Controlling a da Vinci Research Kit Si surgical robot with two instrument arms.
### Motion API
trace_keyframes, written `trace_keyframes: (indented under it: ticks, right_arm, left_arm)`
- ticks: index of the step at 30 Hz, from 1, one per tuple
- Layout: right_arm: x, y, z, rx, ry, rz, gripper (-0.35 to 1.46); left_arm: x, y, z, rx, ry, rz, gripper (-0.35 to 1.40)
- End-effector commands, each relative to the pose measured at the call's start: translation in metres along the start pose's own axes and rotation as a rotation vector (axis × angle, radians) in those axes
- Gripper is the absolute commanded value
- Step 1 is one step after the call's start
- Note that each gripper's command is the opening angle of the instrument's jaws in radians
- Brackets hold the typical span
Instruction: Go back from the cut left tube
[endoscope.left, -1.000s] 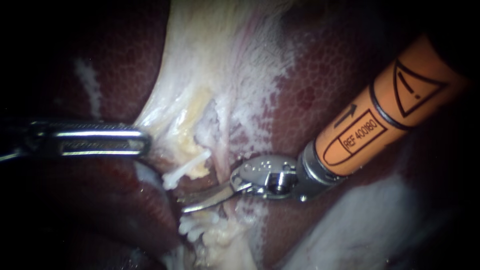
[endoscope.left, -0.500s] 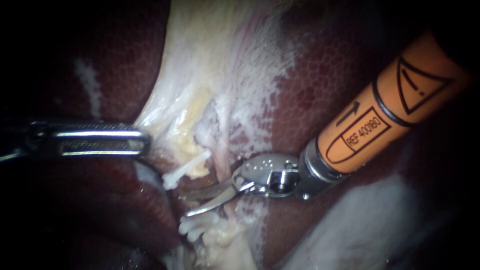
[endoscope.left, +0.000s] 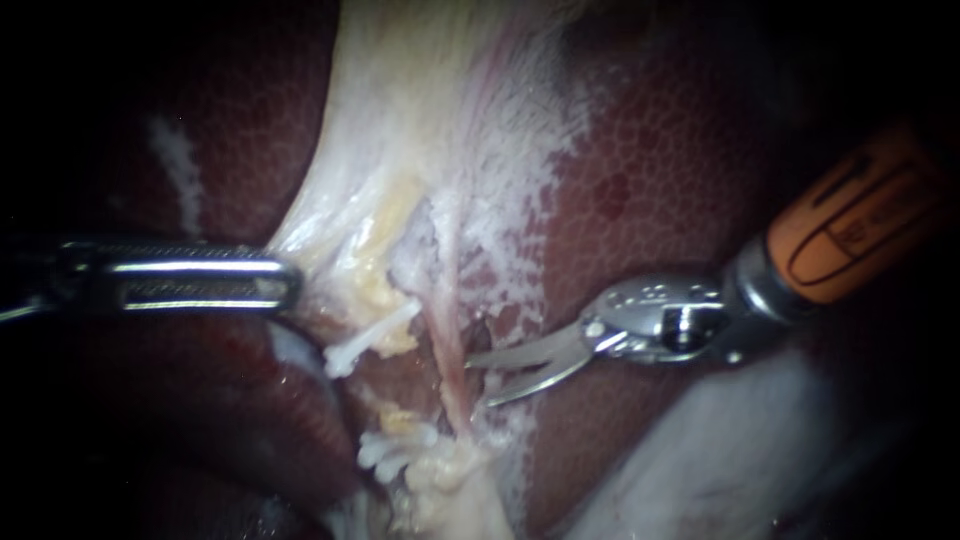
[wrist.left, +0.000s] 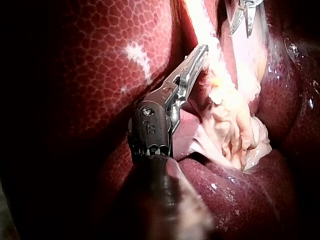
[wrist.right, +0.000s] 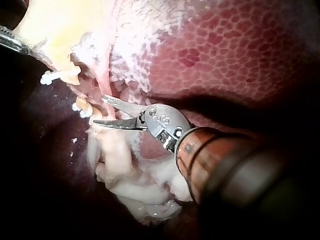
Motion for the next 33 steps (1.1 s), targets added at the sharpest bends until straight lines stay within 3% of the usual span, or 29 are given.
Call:
trace_keyframes:
  ticks: [1,6,12,27,33]
  right_arm:
    - [0.0003,0.0,-0.0008,-0.015,0.001,-0.01,0.63]
    - [0.0017,0.0,-0.0045,-0.115,-0.004,-0.089,0.88]
    - [0.0034,-0.0008,-0.0064,-0.213,-0.027,-0.169,1.16]
    - [0.0059,-0.0026,-0.0064,-0.253,-0.025,-0.281,1.16]
    - [0.0066,-0.0031,-0.0064,-0.262,-0.036,-0.335,1.05]
  left_arm:
    - [0.0,0.0,0.0,0.0,0.001,0.0,-0.35]
    - [0.0001,0.0,0.0,0.0,0.0,0.0,-0.35]
    - [0.0001,0.0001,0.0001,0.0,0.0,0.0,-0.35]
    - [0.0001,0.0001,0.0002,-0.001,0.0,0.0,-0.35]
    - [0.0001,0.0001,0.0002,-0.001,0.0,0.0,-0.35]
